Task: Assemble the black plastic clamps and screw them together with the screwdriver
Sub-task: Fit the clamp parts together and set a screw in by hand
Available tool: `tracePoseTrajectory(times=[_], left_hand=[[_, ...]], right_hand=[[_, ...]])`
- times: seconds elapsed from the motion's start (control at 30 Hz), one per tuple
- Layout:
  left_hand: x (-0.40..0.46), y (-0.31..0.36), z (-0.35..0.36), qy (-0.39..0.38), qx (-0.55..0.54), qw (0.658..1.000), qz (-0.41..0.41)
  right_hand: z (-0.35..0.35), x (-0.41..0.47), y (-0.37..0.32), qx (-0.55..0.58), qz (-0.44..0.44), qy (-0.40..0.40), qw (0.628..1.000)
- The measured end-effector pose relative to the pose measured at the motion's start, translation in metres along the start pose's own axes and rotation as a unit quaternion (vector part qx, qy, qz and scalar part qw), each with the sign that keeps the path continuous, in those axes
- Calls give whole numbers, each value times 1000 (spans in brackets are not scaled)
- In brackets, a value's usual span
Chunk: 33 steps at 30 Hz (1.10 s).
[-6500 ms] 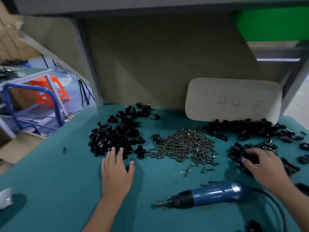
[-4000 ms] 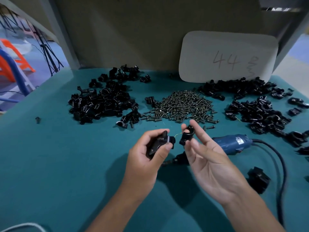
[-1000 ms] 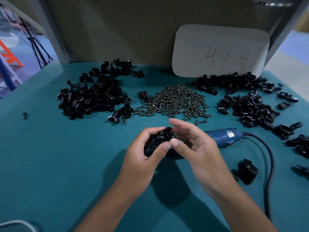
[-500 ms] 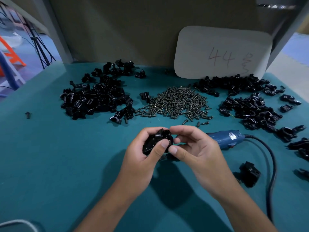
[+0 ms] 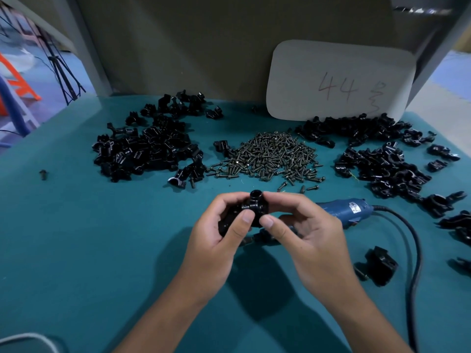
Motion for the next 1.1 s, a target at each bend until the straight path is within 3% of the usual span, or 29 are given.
tracePoseTrajectory(times=[0.43,0.83,0.97,1.1], left_hand=[[0,-2,1,-14,-19,1000,-15],[0,-4,-4,20,37,999,-10],[3,-7,-16,72,49,996,-17],[4,-9,-24,92,44,994,-32]], right_hand=[[0,1,10,-3,1,7,1000],[5,5,4,-15,-11,-24,1000],[-25,53,9,-156,8,-4,988],[-42,128,52,-387,137,-89,908]])
Point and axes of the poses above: each hand's wrist, its own x-axis towards the middle knuckle, its own z-axis out of the palm, y = z × x, the point moved 6 cm from there along x, towards the middle knuckle, and after that the axes turned 6 degrees about -y, right-handed, at the moved point
